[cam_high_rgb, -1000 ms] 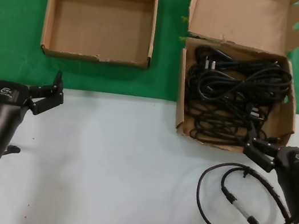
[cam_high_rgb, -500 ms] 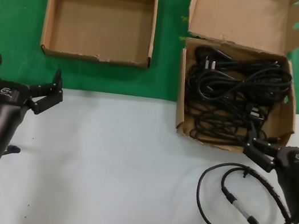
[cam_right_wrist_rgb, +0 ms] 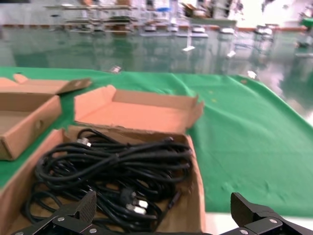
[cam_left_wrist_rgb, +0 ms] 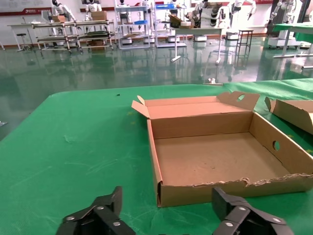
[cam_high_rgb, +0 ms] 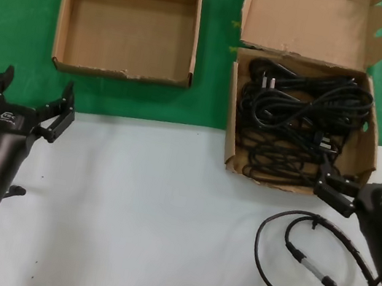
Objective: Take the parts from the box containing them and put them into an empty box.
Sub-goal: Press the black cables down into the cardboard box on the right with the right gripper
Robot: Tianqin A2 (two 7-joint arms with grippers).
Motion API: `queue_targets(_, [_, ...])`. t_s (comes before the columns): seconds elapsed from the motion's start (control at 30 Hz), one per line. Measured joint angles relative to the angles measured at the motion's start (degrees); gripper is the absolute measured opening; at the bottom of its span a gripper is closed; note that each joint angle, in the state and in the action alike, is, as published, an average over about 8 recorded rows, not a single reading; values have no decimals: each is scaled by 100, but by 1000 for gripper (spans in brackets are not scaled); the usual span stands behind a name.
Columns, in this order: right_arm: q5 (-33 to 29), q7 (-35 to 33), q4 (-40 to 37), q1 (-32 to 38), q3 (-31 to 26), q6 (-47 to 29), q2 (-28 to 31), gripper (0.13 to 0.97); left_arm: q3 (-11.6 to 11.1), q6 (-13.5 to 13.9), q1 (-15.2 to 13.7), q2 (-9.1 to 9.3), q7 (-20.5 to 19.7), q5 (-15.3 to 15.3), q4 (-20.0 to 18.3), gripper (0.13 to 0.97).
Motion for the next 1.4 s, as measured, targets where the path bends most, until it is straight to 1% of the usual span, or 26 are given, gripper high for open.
queue_targets(0.03, [-12, -19, 38, 0, 0, -40, 63, 966, 0, 0, 0, 0, 0, 0, 0, 741])
queue_targets(0.17, [-142, -169, 188, 47, 15, -344, 444, 966, 0, 0, 0, 0, 0, 0, 0, 640])
queue_targets(0.3, [-396, -468, 291, 246, -48, -820, 1054, 966, 0, 0, 0, 0, 0, 0, 0, 538])
queue_targets(0.33, [-467, -574, 303, 329, -80, -967, 1222, 966, 0, 0, 0, 0, 0, 0, 0, 538])
queue_targets(0.37, [-535, -688, 309, 419, -118, -1119, 1383, 966, 0, 0, 0, 0, 0, 0, 0, 514])
queue_targets(0.6, [-909, -1630, 214, 1378, -533, -2399, 2350, 966, 0, 0, 0, 0, -1, 0, 0, 344])
queue_targets(0.63, [-963, -1768, 181, 1556, -617, -2596, 2453, 966, 0, 0, 0, 0, -1, 1, 0, 344])
queue_targets(0.73, [-1162, -2184, 41, 2131, -893, -3160, 2688, 966, 0, 0, 0, 0, -1, 1, 0, 296])
queue_targets(0.9, [-1609, -2729, -264, 3071, -1400, -3925, 2819, 966, 0, 0, 0, 0, -1, 1, 0, 215])
queue_targets(1.0, [-1923, -2887, -436, 3522, -1684, -4250, 2785, 966, 0, 0, 0, 0, -1, 1, 0, 199])
queue_targets(1.2, [-2547, -2892, -782, 4181, -2131, -4610, 2554, 966, 0, 0, 0, 0, -1, 1, 0, 151])
queue_targets(1.4, [-2965, -2837, -1095, 4553, -2402, -4696, 2252, 954, 0, 0, 0, 0, -1, 1, 0, 150])
